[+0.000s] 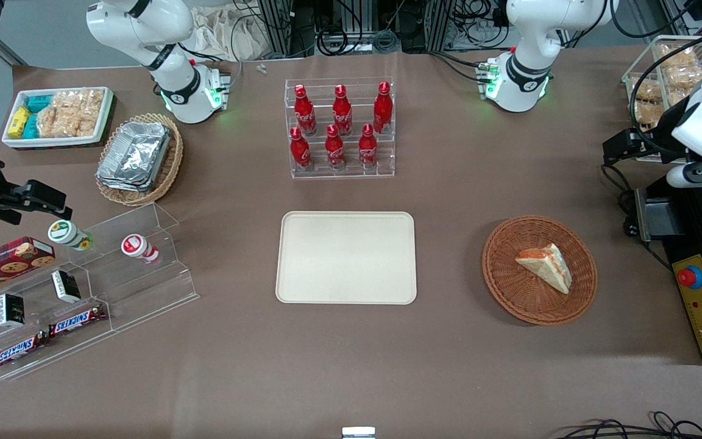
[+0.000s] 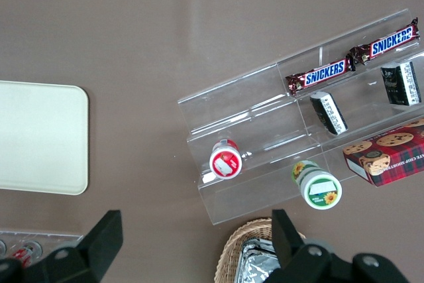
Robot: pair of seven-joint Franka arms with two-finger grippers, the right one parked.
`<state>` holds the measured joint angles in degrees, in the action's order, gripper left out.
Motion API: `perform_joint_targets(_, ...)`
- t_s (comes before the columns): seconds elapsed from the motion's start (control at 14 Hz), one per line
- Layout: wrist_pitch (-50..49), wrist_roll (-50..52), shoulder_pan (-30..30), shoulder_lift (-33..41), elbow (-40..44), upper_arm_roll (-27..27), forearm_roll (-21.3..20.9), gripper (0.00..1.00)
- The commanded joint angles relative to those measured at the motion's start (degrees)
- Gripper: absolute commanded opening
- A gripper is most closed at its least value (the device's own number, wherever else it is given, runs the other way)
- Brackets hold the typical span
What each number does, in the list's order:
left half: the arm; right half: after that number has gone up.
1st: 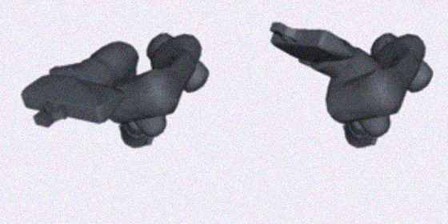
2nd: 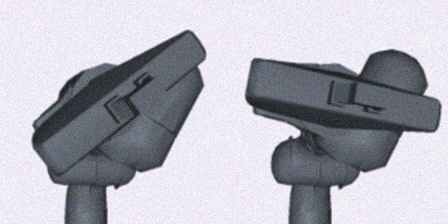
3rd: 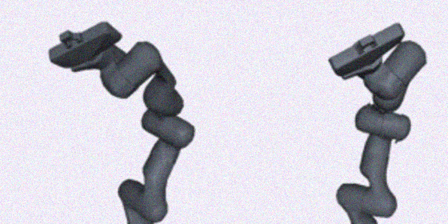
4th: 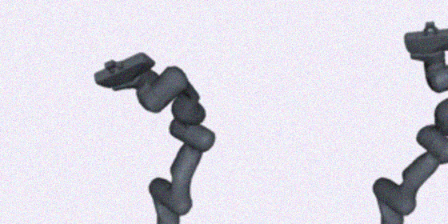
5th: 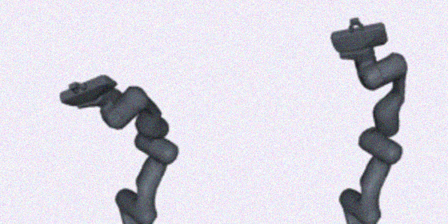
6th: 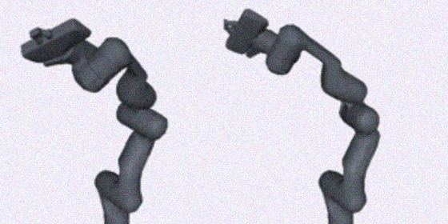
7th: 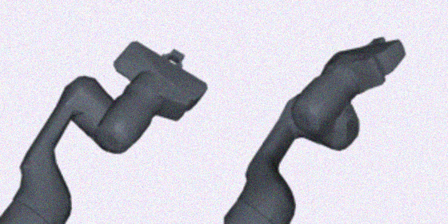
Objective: Place sandwich from basket to tray
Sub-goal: 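Move the left gripper over the sandwich in the wicker basket and lower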
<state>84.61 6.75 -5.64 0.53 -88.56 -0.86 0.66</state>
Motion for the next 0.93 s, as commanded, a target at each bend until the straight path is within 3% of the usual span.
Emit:
perform_joint_targets(0.0, -1.1, 1.9, 0.1, 0.8, 0.1, -0.4, 0.5, 1.0)
perform_joint_targets(0.57, 0.2, 11.3, 0.1, -1.3, -3.8, -0.3, 0.6, 1.0)
perform_joint_targets(0.86, 16.4, 29.9, 0.2, -1.8, -16.0, -0.5, 0.5, 1.0)
